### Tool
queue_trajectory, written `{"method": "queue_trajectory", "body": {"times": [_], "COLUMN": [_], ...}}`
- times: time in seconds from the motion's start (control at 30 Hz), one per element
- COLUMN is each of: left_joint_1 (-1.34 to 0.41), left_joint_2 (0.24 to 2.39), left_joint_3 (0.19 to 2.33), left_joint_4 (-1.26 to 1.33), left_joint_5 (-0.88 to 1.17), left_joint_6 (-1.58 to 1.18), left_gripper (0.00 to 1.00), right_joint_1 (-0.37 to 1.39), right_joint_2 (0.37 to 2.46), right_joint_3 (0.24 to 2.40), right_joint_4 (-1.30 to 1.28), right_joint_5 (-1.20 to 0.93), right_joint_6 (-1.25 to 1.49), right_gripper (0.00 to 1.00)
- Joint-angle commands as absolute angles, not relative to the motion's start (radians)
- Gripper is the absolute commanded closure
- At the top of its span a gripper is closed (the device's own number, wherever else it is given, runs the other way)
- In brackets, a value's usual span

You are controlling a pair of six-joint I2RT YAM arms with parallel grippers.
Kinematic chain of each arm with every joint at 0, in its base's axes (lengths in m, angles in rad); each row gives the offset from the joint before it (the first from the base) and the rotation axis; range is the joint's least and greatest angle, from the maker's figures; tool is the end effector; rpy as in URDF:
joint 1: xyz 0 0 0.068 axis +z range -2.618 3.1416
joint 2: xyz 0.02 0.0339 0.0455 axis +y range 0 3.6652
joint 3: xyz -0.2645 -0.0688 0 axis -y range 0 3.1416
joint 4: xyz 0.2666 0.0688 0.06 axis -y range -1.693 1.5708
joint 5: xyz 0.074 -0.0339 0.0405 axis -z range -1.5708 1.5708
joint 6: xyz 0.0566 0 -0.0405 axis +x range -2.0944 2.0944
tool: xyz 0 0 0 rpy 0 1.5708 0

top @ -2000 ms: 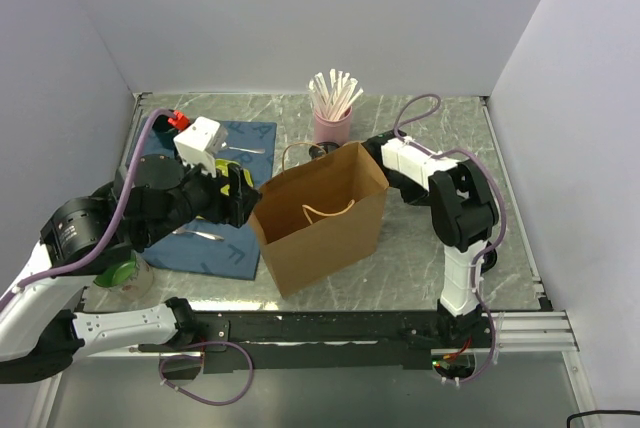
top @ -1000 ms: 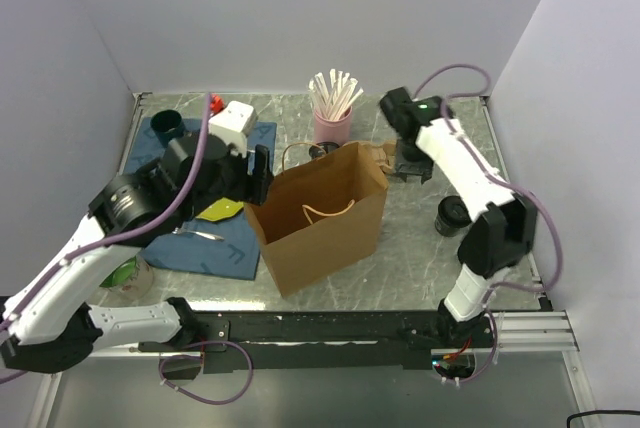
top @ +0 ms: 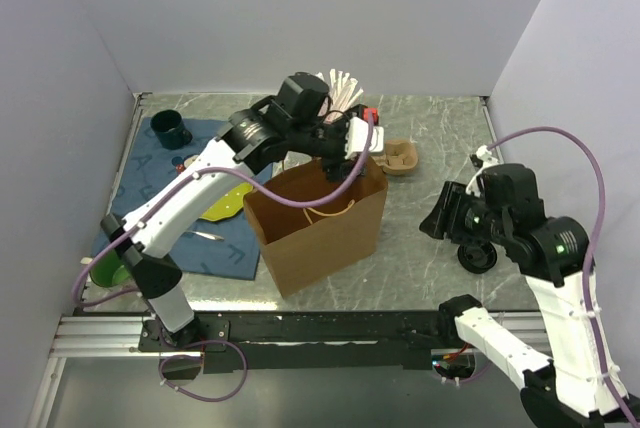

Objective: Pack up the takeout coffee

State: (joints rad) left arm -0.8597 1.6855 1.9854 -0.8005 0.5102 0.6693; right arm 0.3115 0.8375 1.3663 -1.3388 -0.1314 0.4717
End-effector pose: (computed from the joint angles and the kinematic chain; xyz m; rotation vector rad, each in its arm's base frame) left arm 0.2372 -0.3177 0.4531 1.6391 1.2536 -0.6443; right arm 0.1239 0.0477 0.4021 0.1310 2.4335 0.5200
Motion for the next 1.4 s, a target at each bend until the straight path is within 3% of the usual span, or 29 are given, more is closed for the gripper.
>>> {"method": "queue_trajectory", "body": {"times": [0.0, 0.23, 0.33, 0.37, 0.4, 0.47, 0.6, 1.07, 1.23, 1.37], "left_joint_1": [-0.859, -0.859, -0.862, -0.865, -0.868, -0.871, -0.896, -0.940, -0.940, -0.940], "left_joint_2": [1.773, 1.819, 1.838, 1.844, 1.854, 1.855, 1.772, 1.674, 1.651, 1.571], "left_joint_3": [2.066, 2.057, 2.066, 2.074, 2.085, 2.109, 2.063, 2.161, 2.157, 2.028], "left_joint_4": [-0.817, -0.821, -0.833, -0.841, -0.847, -0.822, -0.686, -0.837, -0.923, -0.937], "left_joint_5": [0.600, 0.643, 0.667, 0.666, 0.651, 0.634, 0.526, 0.005, -0.055, -0.075], "left_joint_6": [0.871, 0.910, 0.907, 0.901, 0.875, 0.833, 0.660, 0.176, -0.077, -0.256], "left_gripper": [0.28, 0.30, 0.36, 0.42, 0.62, 0.78, 0.89, 0.99, 0.99, 0.99], "right_joint_1": [0.313, 0.313, 0.313, 0.311, 0.313, 0.313, 0.313, 0.313, 0.313, 0.314], "right_joint_2": [0.808, 0.788, 0.787, 0.787, 0.787, 0.787, 0.776, 0.813, 0.833, 0.850], "right_joint_3": [1.362, 1.378, 1.378, 1.379, 1.381, 1.385, 1.388, 1.466, 1.509, 1.526], "right_joint_4": [-1.391, -1.422, -1.428, -1.430, -1.430, -1.433, -1.428, -1.405, -1.423, -1.431], "right_joint_5": [-0.153, -0.124, -0.114, -0.110, -0.107, -0.104, -0.123, -0.155, -0.158, -0.156], "right_joint_6": [0.437, 0.431, 0.431, 0.430, 0.431, 0.430, 0.446, 0.453, 0.433, 0.414], "right_gripper": [0.40, 0.39, 0.39, 0.39, 0.39, 0.39, 0.39, 0.37, 0.37, 0.36]}}
